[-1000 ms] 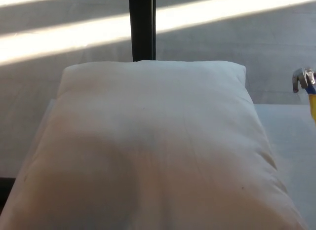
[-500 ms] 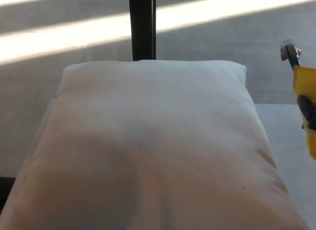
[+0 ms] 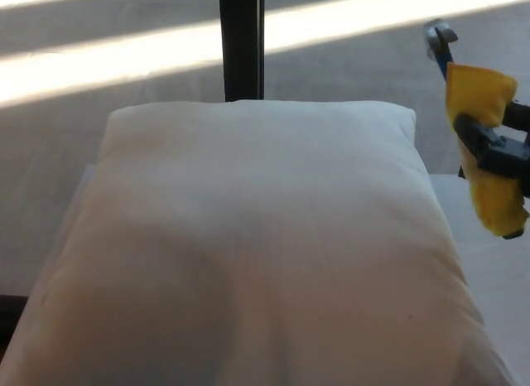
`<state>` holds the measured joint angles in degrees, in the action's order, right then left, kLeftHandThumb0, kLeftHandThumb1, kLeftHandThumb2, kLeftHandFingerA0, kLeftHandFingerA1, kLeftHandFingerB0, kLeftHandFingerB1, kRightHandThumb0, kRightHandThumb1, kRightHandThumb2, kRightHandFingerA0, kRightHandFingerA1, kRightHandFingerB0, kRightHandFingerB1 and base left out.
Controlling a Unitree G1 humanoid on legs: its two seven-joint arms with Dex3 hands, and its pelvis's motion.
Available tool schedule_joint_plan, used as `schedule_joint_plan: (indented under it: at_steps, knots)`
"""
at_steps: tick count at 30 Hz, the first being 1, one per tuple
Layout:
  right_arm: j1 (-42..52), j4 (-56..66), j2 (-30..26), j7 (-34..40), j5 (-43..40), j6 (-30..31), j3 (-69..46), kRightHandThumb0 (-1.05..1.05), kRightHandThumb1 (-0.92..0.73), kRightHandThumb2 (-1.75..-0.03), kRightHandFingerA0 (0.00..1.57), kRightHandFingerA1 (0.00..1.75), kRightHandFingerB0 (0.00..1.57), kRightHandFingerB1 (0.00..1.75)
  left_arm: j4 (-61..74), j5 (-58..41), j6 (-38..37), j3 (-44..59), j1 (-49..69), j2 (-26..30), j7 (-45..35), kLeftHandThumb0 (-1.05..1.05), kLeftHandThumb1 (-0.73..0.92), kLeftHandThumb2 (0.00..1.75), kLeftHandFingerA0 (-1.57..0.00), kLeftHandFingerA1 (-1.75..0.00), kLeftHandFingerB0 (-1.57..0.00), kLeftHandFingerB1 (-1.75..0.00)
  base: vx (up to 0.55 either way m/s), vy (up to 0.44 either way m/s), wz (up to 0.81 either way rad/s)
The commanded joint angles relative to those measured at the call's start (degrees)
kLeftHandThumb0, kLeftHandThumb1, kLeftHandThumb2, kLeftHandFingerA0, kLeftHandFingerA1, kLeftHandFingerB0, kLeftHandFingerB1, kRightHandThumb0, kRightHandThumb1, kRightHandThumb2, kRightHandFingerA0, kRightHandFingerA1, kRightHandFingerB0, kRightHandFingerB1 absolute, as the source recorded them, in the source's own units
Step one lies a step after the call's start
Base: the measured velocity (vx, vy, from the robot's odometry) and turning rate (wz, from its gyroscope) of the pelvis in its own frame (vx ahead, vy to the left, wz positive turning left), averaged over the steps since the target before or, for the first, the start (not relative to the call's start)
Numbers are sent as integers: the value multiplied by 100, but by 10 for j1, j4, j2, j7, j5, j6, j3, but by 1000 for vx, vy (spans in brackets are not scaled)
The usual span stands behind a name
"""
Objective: A hammer is kept on the right hand side and a pillow is kept on the left hand side on the desk infront of the robot and the robot uses its right hand to pick up the hammer and makes a downward swinging motion to hit the pillow
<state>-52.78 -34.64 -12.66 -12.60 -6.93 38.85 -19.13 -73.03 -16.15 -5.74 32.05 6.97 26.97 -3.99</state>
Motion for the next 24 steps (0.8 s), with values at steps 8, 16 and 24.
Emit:
schedule_joint_plan:
  at_steps: [8, 16, 24]
  knots:
    - [-271, 13, -30, -183, -154, 301, 26, -35, -55, -107, 102, 175, 87, 156, -10, -4, -12, 4, 12, 9, -15, -69, 69, 61, -74, -64, -69, -50, 0, 0, 0]
    - [-297, -4, -18, -172, -185, 300, -33, -32, -57, -110, 101, 175, 83, 159, -7, -7, -10, 6, 9, 9, -12, -68, 69, 61, -73, -62, -68, -50, 0, 0, 0]
    - [-293, -2, -11, -163, -194, 305, -63, -31, -55, -109, 104, 175, 84, 155, -7, -2, -13, 2, 9, 9, -13, -70, 69, 61, -74, -63, -70, -50, 0, 0, 0]
